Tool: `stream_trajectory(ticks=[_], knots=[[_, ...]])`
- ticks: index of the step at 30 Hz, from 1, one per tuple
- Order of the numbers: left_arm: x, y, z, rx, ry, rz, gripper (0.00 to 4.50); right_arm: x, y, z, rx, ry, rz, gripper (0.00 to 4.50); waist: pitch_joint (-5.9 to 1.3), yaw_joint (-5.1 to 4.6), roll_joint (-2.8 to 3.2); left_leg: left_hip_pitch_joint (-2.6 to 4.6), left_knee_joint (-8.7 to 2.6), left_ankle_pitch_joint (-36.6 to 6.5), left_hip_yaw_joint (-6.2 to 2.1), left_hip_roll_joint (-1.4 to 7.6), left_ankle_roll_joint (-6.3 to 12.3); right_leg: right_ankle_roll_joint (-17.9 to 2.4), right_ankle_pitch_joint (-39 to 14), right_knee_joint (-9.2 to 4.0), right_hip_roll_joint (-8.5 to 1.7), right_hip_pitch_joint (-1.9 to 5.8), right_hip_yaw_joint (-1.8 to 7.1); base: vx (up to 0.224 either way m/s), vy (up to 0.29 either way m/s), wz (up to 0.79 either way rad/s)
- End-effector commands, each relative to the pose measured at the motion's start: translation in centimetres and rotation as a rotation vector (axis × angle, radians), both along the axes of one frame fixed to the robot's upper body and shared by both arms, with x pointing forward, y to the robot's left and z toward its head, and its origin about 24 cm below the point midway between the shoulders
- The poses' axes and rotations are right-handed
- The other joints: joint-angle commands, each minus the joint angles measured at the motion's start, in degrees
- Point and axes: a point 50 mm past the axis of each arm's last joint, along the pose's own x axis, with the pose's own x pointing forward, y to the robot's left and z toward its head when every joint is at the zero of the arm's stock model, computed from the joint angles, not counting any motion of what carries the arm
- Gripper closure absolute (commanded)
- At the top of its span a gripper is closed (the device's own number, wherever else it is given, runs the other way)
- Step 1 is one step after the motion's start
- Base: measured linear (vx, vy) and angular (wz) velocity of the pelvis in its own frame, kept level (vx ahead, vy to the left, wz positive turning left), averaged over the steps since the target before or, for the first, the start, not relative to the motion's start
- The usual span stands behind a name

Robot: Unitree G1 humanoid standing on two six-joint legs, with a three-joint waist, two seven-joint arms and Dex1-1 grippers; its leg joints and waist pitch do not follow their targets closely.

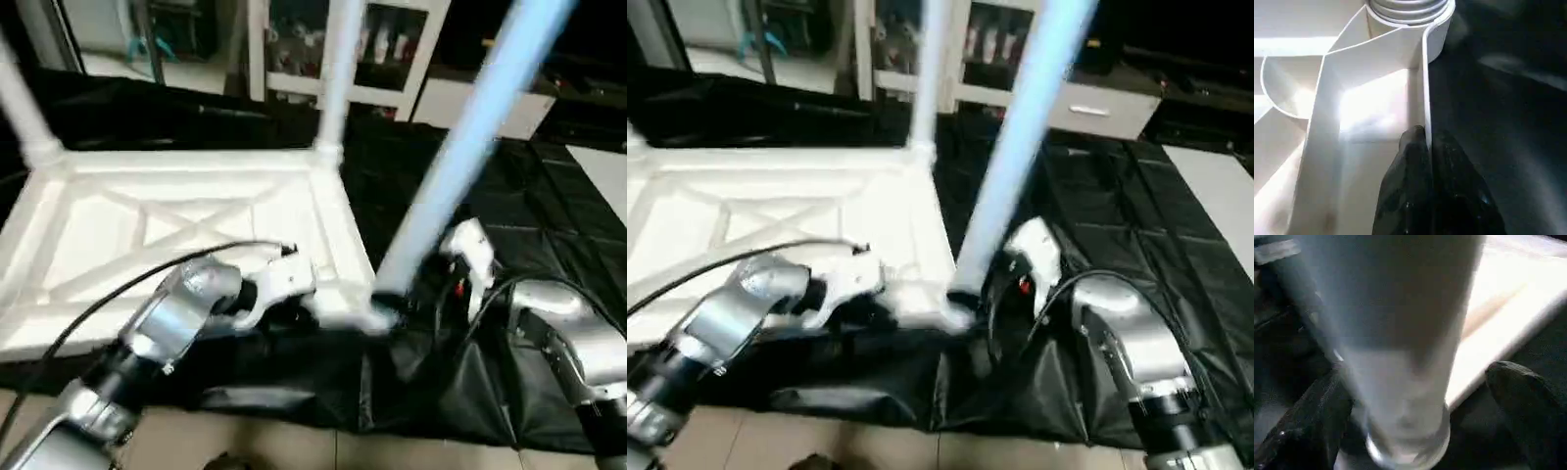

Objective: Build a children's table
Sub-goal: Insert table leg to table base

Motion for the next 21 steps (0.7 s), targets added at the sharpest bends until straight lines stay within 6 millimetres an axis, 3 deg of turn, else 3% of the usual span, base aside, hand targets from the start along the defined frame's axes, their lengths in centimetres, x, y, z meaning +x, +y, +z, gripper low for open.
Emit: stream_trajectory(ticks=[1,6,10,15,21], knots=[[-1.0,-1.5,0.0,-0.030,0.025,-0.116,4.50,-0.4,0.1,0.4,-0.023,-0.011,0.072,0.02,-3.30,-0.22,0.41,1.88,-3.89,-11.68,-1.03,3.79,0.98,-12.99,-9.14,-4.04,-4.95,1.42,2.70,0.000,0.000,0.00],[-1.1,-1.2,0.0,-0.018,0.025,-0.126,4.50,-0.9,0.5,0.1,-0.077,0.003,0.192,0.02,-3.41,-0.29,0.18,1.50,-3.92,-12.83,-1.13,3.77,0.16,-11.89,-11.43,-4.00,-5.21,1.60,2.57,0.000,0.000,0.00],[-1.2,-1.2,0.1,-0.018,0.022,-0.131,4.50,-1.0,0.6,-0.4,-0.117,0.009,0.254,0.02,-3.57,-0.26,-0.04,1.31,-3.66,-10.87,-1.08,3.66,0.87,-12.05,-9.42,-3.76,-5.27,1.73,2.61,0.000,0.000,0.00],[-1.2,-1.2,0.0,-0.012,0.015,-0.126,4.50,-1.0,0.8,-0.6,-0.117,0.016,0.291,0.47,-3.75,-0.06,-0.12,1.37,-3.39,-8.57,-0.96,3.64,2.05,-13.09,-6.15,-3.30,-5.11,1.77,2.50,0.000,0.000,0.00],[-1.3,-1.1,-0.1,-0.012,0.021,-0.127,4.50,-0.8,0.8,-0.9,-0.077,0.030,0.257,0.98,-3.70,0.11,-0.01,1.47,-3.42,-9.37,-0.96,3.67,1.83,-13.29,-7.20,-3.42,-5.16,1.72,2.47,0.000,0.000,0.00]])
